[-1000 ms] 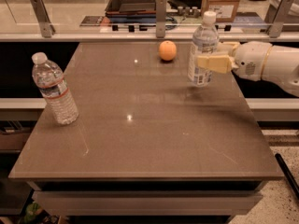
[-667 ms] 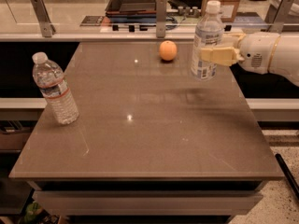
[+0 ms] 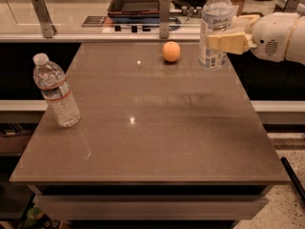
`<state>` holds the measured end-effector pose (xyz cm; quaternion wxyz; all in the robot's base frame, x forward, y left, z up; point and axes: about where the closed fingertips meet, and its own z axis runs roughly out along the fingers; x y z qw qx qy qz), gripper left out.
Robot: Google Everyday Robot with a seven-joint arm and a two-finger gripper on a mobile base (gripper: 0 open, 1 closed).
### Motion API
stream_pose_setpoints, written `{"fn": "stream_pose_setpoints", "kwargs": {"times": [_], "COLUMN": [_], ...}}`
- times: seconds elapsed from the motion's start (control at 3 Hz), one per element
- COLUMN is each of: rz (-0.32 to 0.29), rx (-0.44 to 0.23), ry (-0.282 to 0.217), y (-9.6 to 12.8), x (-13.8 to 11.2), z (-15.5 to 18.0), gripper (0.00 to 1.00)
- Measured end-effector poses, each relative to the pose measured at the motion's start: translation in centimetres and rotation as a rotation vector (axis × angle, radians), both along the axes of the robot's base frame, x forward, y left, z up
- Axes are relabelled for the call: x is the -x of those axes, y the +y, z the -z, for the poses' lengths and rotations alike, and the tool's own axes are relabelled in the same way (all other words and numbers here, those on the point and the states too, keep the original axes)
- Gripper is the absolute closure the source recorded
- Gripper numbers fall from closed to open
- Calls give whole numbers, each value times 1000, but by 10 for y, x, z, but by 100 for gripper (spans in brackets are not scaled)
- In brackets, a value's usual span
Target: Pick blue plastic bottle
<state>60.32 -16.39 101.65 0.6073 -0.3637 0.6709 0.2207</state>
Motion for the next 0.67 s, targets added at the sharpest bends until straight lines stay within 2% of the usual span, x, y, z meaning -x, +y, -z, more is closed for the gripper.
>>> {"fn": "stream_pose_setpoints", "kwargs": {"times": [0.33, 0.67], "rz": [0, 0], "rx": [59, 60], "ry": [-67, -68], "y": [9, 9], "x": [11, 11], "z": [-32, -33], "gripper": [100, 100]}}
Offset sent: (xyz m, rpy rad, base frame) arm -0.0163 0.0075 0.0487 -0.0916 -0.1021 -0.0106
